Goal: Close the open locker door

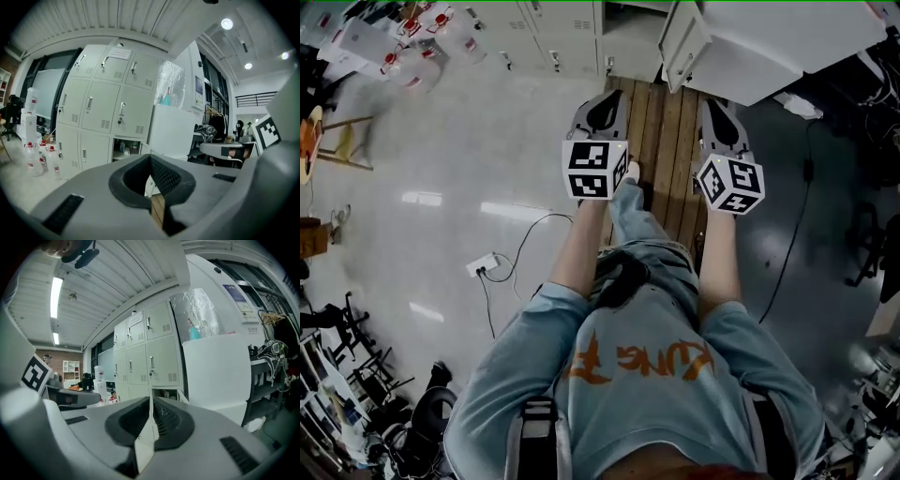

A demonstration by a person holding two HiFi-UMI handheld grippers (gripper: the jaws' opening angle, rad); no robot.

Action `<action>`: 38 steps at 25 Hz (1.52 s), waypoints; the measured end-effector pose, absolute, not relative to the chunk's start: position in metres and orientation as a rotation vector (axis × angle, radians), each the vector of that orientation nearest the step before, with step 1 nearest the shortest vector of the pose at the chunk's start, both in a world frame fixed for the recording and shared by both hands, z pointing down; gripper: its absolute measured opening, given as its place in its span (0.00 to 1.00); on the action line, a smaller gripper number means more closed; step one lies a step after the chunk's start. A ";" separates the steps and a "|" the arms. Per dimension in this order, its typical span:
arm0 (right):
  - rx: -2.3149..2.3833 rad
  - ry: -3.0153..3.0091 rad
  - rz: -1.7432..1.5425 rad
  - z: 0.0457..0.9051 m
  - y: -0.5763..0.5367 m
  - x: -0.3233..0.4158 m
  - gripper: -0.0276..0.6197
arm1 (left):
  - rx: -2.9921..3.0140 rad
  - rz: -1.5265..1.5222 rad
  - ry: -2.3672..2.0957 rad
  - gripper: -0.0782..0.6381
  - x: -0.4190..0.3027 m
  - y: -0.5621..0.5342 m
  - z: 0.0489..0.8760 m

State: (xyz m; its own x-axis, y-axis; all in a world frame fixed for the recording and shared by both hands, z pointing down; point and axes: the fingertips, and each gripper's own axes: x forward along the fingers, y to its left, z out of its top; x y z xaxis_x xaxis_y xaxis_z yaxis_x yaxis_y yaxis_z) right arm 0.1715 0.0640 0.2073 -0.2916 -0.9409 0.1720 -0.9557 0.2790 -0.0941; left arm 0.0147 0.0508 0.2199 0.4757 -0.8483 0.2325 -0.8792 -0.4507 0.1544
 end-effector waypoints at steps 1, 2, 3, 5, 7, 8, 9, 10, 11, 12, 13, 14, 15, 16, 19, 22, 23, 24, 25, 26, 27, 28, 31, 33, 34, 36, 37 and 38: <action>1.814 -2.442 0.293 0.215 0.059 0.174 0.11 | 2.469 0.195 -1.464 0.13 0.020 0.045 0.228; 1.811 -2.438 0.311 0.224 0.054 0.178 0.11 | 2.468 0.213 -1.448 0.13 0.026 0.040 0.236; 1.809 -2.433 0.329 0.232 0.049 0.182 0.11 | 2.466 0.232 -1.430 0.13 0.033 0.035 0.244; 1.812 -2.417 0.373 0.249 0.041 0.190 0.11 | 2.463 0.274 -1.390 0.13 0.044 0.028 0.259; 1.825 -2.394 0.424 0.265 0.037 0.196 0.11 | 2.457 0.321 -1.351 0.13 0.053 0.024 0.273; 1.827 -2.384 0.444 0.272 0.034 0.199 0.11 | 2.453 0.340 -1.335 0.13 0.057 0.020 0.280; 1.826 -2.377 0.458 0.280 0.029 0.202 0.11 | 2.450 0.354 -1.325 0.13 0.062 0.015 0.286; 1.823 -2.372 0.471 0.287 0.025 0.205 0.11 | 2.447 0.364 -1.317 0.13 0.067 0.010 0.293; 1.818 -2.367 0.483 0.295 0.021 0.207 0.11 | 2.444 0.374 -1.310 0.13 0.071 0.005 0.298; 1.813 -2.360 0.496 0.303 0.019 0.209 0.11 | 2.441 0.383 -1.303 0.13 0.075 0.001 0.304; 1.807 -2.352 0.507 0.310 0.016 0.212 0.11 | 2.439 0.392 -1.294 0.13 0.079 -0.003 0.308; 1.802 -2.344 0.516 0.316 0.013 0.214 0.11 | 2.438 0.398 -1.286 0.13 0.082 -0.008 0.313; 1.796 -2.337 0.524 0.322 0.008 0.215 0.11 | 2.436 0.406 -1.277 0.13 0.085 -0.013 0.317; 1.791 -2.330 0.532 0.327 0.005 0.216 0.11 | 2.433 0.415 -1.266 0.13 0.088 -0.017 0.322; 1.775 -2.301 0.554 0.347 -0.005 0.220 0.11 | 2.423 0.442 -1.229 0.13 0.095 -0.028 0.341; 1.756 -2.273 0.563 0.367 -0.021 0.226 0.11 | 2.415 0.459 -1.198 0.13 0.103 -0.043 0.359; 1.749 -2.264 0.563 0.373 -0.028 0.229 0.11 | 2.413 0.467 -1.188 0.13 0.105 -0.049 0.365; 1.743 -2.257 0.563 0.378 -0.034 0.232 0.11 | 2.411 0.475 -1.179 0.13 0.108 -0.054 0.371; 1.740 -2.250 0.563 0.383 -0.040 0.235 0.11 | 2.409 0.484 -1.170 0.13 0.111 -0.059 0.376; 1.738 -2.245 0.562 0.388 -0.046 0.239 0.11 | 2.408 0.491 -1.161 0.13 0.114 -0.065 0.380; 1.734 -2.239 0.562 0.393 -0.053 0.242 0.11 | 2.406 0.499 -1.152 0.13 0.117 -0.070 0.384; 1.728 -2.233 0.562 0.398 -0.059 0.245 0.11 | 2.404 0.506 -1.145 0.13 0.119 -0.075 0.387; 1.705 -2.220 0.566 0.414 -0.083 0.253 0.11 | 2.396 0.526 -1.131 0.13 0.124 -0.092 0.395; 1.690 -2.217 0.580 0.424 -0.098 0.256 0.11 | 2.387 0.541 -1.125 0.13 0.125 -0.104 0.403; 1.681 -2.217 0.587 0.428 -0.105 0.257 0.11 | 2.380 0.549 -1.123 0.13 0.126 -0.110 0.407; 1.658 -2.215 0.595 0.438 -0.118 0.260 0.11 | 2.370 0.562 -1.114 0.13 0.129 -0.120 0.416; 1.644 -2.213 0.597 0.443 -0.124 0.261 0.11 | 2.368 0.568 -1.109 0.13 0.132 -0.125 0.420; 1.631 -2.211 0.600 0.449 -0.129 0.263 0.11 | 2.368 0.573 -1.104 0.13 0.135 -0.130 0.424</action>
State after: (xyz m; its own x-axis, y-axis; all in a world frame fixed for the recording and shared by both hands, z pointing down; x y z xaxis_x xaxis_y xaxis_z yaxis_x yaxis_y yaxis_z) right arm 0.2626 -0.1289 0.4489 -0.2914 -0.8185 0.4951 -0.9565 0.2567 -0.1387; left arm 0.1351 -0.1296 0.4242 0.5909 -0.5952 0.5445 -0.7879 -0.5707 0.2313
